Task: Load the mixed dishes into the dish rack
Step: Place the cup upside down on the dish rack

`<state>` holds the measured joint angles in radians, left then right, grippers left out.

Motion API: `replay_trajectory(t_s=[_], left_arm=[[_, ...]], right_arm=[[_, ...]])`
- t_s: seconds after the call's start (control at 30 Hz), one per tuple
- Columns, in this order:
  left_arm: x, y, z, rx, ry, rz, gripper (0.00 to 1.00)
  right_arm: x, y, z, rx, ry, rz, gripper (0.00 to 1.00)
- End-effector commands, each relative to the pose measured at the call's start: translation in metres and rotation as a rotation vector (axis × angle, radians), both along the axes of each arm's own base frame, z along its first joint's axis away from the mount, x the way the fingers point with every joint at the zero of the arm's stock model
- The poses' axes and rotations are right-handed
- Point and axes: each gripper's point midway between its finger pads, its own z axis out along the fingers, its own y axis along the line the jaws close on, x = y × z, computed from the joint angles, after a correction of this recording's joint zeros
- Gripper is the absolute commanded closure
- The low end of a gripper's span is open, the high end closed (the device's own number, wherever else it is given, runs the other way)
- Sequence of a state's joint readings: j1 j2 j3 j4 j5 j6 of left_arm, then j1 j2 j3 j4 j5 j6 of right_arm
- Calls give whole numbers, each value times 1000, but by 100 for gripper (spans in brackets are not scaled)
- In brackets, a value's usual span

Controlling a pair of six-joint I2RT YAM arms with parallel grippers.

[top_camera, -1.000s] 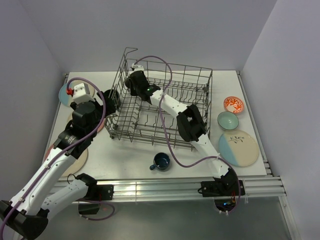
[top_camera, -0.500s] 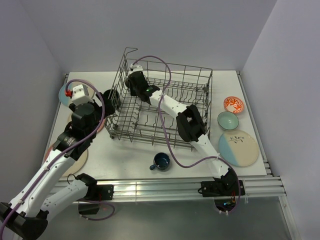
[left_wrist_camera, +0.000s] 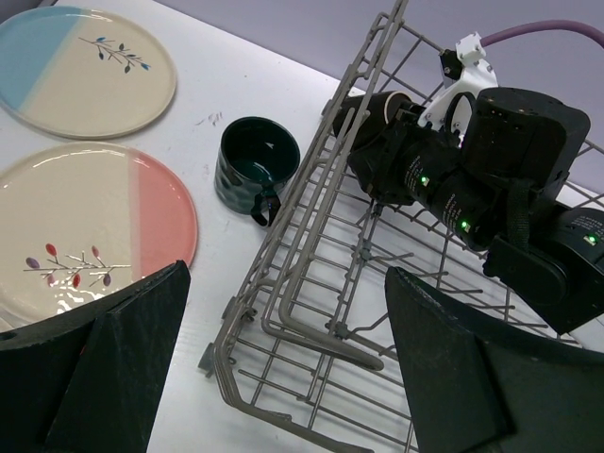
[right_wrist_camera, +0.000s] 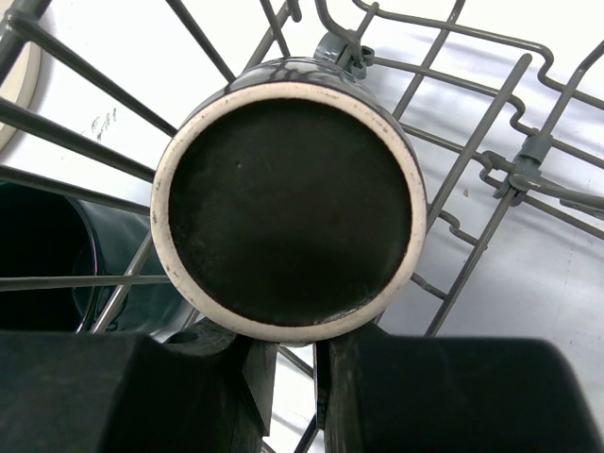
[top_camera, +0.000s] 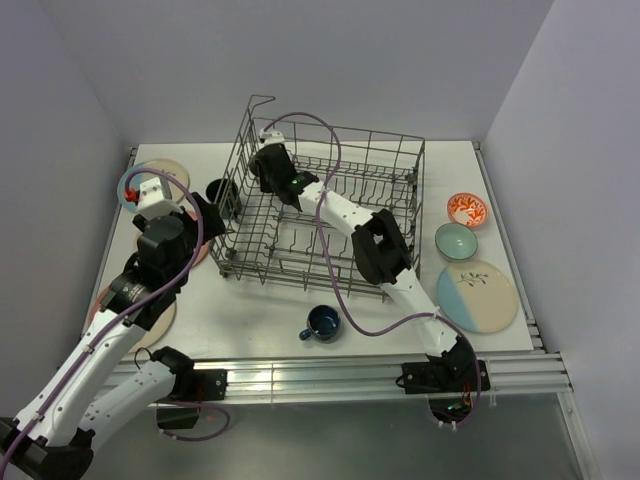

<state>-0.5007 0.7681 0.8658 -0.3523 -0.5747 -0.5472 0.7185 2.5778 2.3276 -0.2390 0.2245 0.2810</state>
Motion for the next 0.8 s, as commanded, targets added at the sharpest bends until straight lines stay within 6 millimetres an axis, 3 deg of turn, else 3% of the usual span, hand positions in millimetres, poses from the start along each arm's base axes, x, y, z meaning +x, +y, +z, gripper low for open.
replay_trajectory(t_s=[0.0,0.77], left_arm=[[-3,7,7,-22,-29,32,9],[-6,10,7,-37,-46,40,9]], right_arm=[[2,-1,46,27,-87,-19,84],[1,-11,62,-46,-137,-8,78]])
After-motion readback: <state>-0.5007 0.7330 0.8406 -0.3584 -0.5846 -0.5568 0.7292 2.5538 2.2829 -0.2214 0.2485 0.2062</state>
